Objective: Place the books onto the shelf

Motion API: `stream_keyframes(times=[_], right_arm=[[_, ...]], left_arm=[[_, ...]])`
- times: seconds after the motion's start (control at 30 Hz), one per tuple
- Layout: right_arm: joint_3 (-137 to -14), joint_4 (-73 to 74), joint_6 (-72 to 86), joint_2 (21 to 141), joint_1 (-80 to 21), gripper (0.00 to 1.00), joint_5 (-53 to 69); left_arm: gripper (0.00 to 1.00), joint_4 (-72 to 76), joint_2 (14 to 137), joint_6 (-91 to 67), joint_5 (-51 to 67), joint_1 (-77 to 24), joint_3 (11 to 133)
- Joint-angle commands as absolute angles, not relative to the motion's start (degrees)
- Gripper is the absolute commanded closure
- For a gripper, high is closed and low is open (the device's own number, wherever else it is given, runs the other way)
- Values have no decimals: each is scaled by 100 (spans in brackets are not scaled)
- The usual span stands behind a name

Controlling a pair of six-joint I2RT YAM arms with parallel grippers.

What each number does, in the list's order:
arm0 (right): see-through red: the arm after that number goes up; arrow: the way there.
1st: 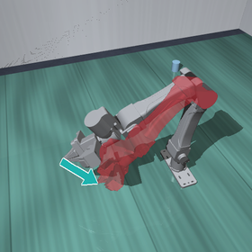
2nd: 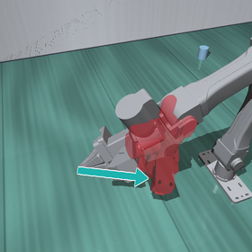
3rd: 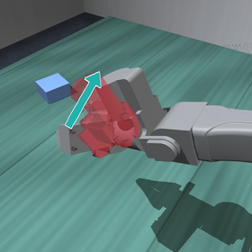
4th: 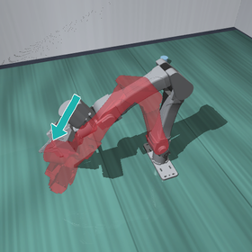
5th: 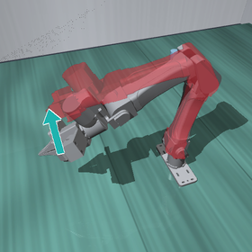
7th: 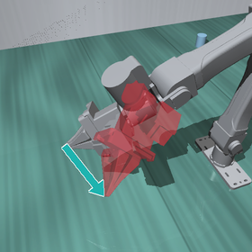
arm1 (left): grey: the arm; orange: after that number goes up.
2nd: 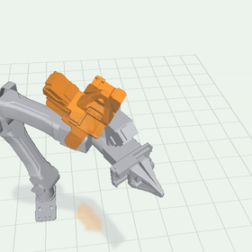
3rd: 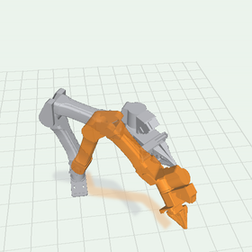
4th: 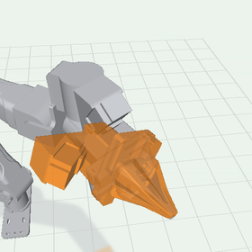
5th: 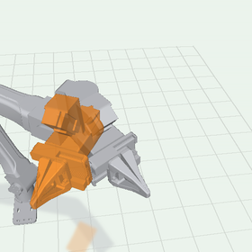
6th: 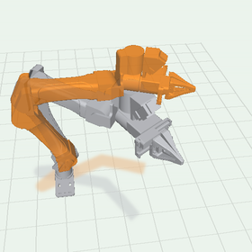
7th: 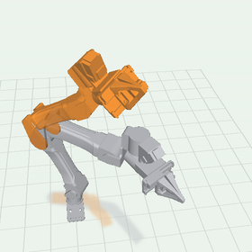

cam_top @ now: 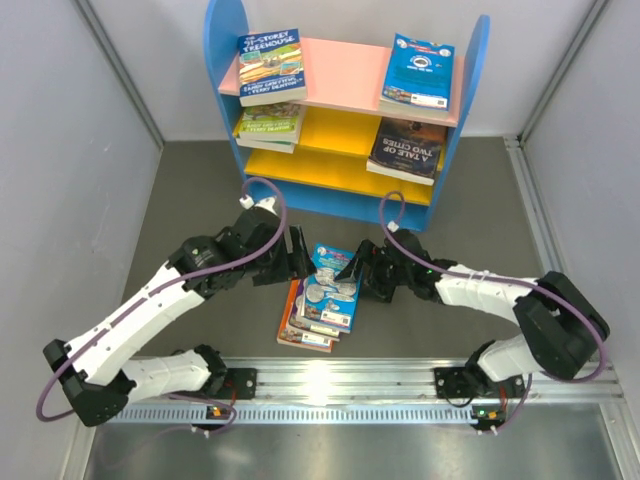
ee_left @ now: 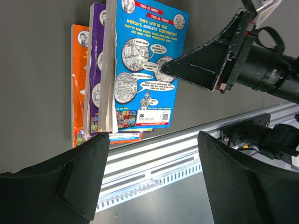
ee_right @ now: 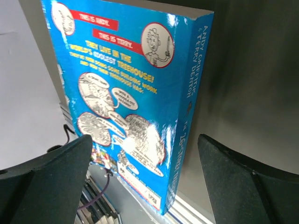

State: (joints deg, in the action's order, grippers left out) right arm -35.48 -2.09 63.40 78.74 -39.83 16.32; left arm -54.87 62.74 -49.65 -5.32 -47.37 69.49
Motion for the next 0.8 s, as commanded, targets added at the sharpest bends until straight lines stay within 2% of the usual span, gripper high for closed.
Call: stream_keyframes(times=[0.0,0.07,0.17,0.2,0.3,0.37,0.4,0.7,0.73,0.77], right_arm=[[-3744,-800,6442,8085,-4157,7,1459],[-3735,-861,6416,8156,-4149,11,1433],[-3796,-879,6328,8226,-4157,31,1415],[-3840,-862,6293,8227,-4157,50,1415],[-3946,-677,6232,8061,-4157,83,1345],[-4060,-459,6188,7937,-4157,98,1292],[-4121,-361,6153,7780,-4157,100,1292],[-5158,1298,5846,6399,-4166,99,914],[-5237,1431,5775,6407,-4166,90,905],[-5308,1546,5687,6425,-4166,72,923]], left_arm=[[19,-5748,6074,-5098,-703,-4755,6987],[19,-5792,6021,-5124,-721,-4755,6970],[19,-5801,5985,-5150,-703,-4755,6917],[19,-5801,5977,-5150,-686,-4764,6908],[20,-5792,6020,-5124,-659,-4755,6873],[20,-5740,6038,-5080,-659,-4764,6864],[20,-5704,6055,-5071,-650,-4764,6873],[13,-5178,6108,-4939,-650,-4755,6768],[11,-5142,6117,-4913,-659,-4764,6724],[10,-5116,6143,-4904,-729,-4755,6680]])
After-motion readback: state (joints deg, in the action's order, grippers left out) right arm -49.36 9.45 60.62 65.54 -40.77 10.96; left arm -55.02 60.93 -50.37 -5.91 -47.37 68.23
